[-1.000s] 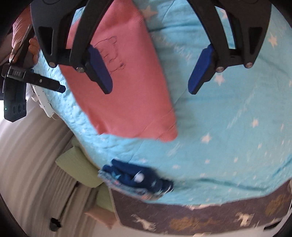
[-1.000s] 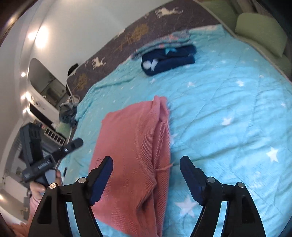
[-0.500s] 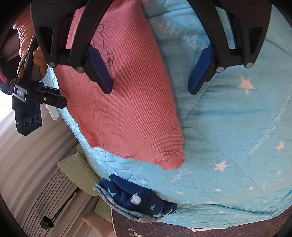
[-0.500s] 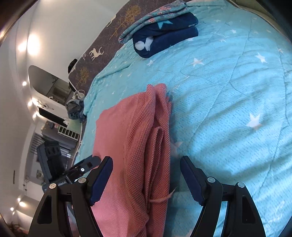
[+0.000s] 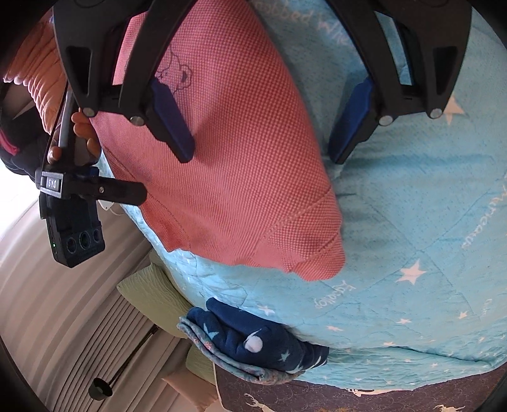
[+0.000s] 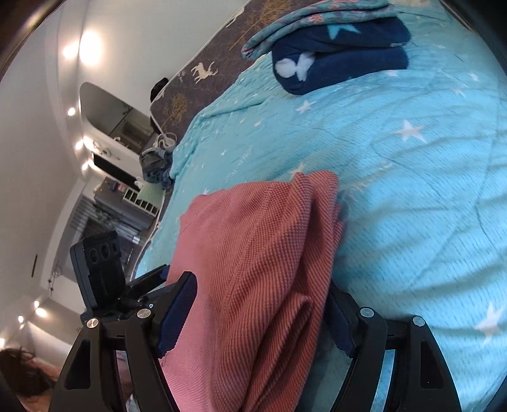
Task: Fold small clothes
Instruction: 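Grasp the folded sweater with both grippers and lift it toward the navy stack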
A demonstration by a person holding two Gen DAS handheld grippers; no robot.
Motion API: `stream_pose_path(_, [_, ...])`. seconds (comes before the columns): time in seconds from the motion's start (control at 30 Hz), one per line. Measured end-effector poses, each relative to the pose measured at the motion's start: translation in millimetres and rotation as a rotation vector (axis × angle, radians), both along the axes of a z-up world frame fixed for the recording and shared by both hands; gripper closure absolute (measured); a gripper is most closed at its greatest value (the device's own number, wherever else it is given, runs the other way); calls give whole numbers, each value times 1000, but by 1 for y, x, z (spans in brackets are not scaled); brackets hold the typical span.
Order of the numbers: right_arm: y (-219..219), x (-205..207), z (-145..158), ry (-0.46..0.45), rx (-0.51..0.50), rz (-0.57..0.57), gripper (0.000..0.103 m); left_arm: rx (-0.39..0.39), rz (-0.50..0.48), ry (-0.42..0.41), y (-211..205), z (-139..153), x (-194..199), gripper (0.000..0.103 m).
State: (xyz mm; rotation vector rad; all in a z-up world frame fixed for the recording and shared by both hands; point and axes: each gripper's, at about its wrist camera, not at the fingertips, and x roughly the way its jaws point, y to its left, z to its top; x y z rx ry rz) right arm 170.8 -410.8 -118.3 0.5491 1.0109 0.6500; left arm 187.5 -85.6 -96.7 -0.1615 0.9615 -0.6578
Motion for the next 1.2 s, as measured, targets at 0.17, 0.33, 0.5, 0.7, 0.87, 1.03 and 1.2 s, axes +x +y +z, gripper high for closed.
stream_pose_path(0.17, [17, 5, 0, -1, -41, 29, 78, -4, -3, -14, -4, 3, 5, 64])
stream_pose_path(0.33, [23, -14, 29, -71, -47, -29, 81, 23, -22, -168, -10, 48, -17, 80])
stream_pose_path(0.5, [12, -56, 115, -305, -53, -108, 81, -31, -46, -403, -20, 136, -43, 80])
stream_pose_path(0.7, [-7, -77, 231, -594, -125, -202, 81, 12, -62, -676, -58, 241, -38, 80])
stream_pose_path(0.87, [-40, -18, 295, -602, -118, -245, 81, 59, -45, -758, -101, 301, 20, 80])
stream_pose_path(1.03, [-70, 51, 310, -574, -87, -275, 81, 60, -45, -719, -137, 314, 96, 80])
stream_pose_path(1.2, [-93, 138, 286, -522, -68, -281, 80, 56, -18, -630, -158, 285, 180, 80])
